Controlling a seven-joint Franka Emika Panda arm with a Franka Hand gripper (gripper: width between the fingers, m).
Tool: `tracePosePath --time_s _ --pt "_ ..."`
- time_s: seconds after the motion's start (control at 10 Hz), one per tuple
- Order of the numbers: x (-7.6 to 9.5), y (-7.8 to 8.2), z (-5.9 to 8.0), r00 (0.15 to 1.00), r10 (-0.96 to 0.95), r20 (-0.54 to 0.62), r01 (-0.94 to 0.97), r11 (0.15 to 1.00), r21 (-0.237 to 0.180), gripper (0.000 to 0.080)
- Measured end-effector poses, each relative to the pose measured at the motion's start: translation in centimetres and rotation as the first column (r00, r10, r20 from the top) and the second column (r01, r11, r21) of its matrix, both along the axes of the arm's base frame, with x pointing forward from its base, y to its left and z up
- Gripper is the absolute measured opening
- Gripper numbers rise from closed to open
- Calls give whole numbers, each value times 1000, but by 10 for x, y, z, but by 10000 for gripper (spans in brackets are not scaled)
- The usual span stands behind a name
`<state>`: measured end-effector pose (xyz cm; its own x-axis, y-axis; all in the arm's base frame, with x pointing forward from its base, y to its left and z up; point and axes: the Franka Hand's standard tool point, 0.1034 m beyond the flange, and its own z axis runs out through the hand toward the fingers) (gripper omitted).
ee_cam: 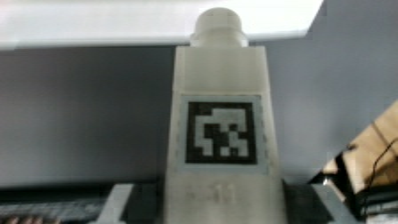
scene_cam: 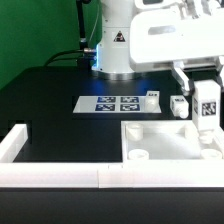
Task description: Assemble one leg
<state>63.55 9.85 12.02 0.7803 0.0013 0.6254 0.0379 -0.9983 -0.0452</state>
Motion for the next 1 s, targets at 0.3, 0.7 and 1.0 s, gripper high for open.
tracePosePath --time_s 0.3,0.7,1.0 --pt "1 -5 -1 997 21 -72 -26 998 -58 287" --pt "0 -13 -2 995 32 -93 -40 995 -87 287" --pt "2 -12 -4 998 33 -59 -38 995 -95 287"
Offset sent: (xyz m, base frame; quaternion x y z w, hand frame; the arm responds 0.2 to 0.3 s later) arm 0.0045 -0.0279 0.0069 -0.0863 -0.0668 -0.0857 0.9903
